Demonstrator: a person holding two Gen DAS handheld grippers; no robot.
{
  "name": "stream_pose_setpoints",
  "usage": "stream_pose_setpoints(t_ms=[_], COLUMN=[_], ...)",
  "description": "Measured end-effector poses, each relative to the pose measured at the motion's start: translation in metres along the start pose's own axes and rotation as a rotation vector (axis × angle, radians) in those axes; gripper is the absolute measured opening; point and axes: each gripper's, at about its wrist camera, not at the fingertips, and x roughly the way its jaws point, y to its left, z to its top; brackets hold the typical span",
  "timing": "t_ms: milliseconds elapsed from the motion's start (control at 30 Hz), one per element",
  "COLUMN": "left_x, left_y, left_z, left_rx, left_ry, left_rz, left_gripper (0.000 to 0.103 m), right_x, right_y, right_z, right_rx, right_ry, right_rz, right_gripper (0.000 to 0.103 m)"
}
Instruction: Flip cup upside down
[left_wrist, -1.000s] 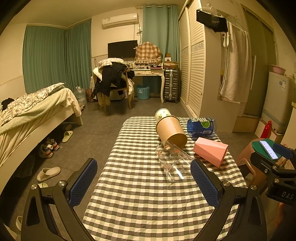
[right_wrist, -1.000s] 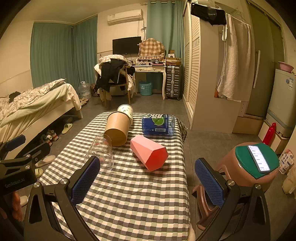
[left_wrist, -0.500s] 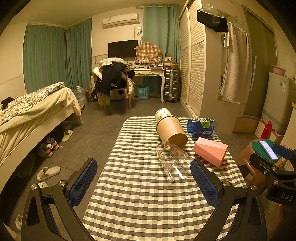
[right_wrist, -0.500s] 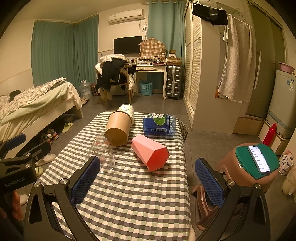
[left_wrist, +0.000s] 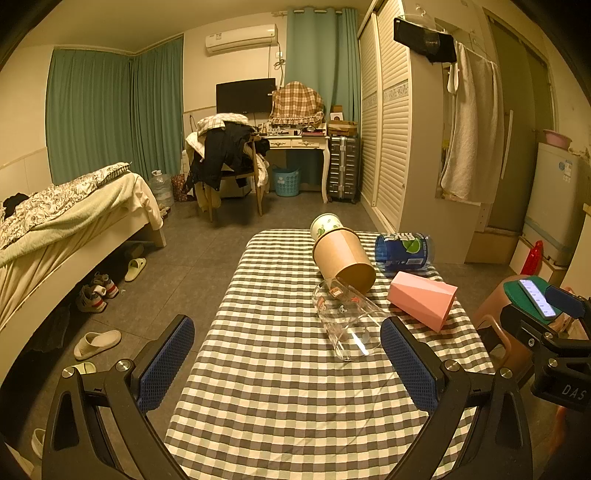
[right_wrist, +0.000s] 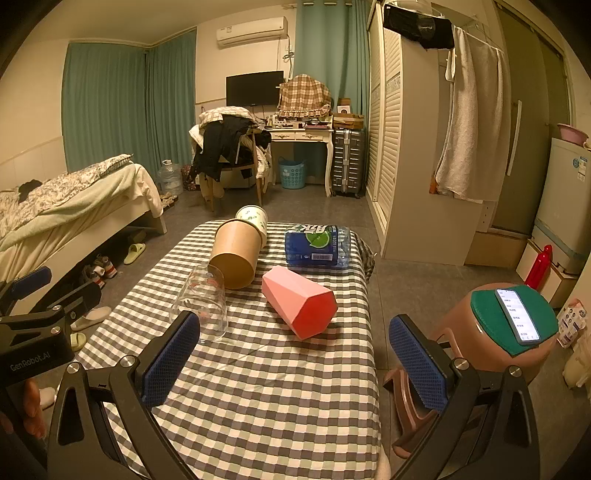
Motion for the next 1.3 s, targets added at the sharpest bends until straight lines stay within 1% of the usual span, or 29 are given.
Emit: stream_pose_setpoints(t_ms=[133,1067,1300], left_x=[0.0021,0.0039,0.0079], left_y=[0.0047,0.0069,0.0055], left_z=[0.0004,-0.0032,-0.0026], left_rx=[-0.003,-0.007,-0.008], left_ry=[0.003,0.012,0.027], left_rz=[0.000,0.004,-0.003], left_gripper=[0.103,0.103,0.103], right_x=[-0.0009,-0.0008,0.0005], right_y=[0.0009,0.0001,-0.0022], right_z=[-0.0008,-0.0019,-0.0014], right_rx=[0.000,0.001,-0.001], right_ry=[0.000,0.003,0.006], right_rz=[0.001,0.002,-0.001], right_gripper=[0.103,0.103,0.103])
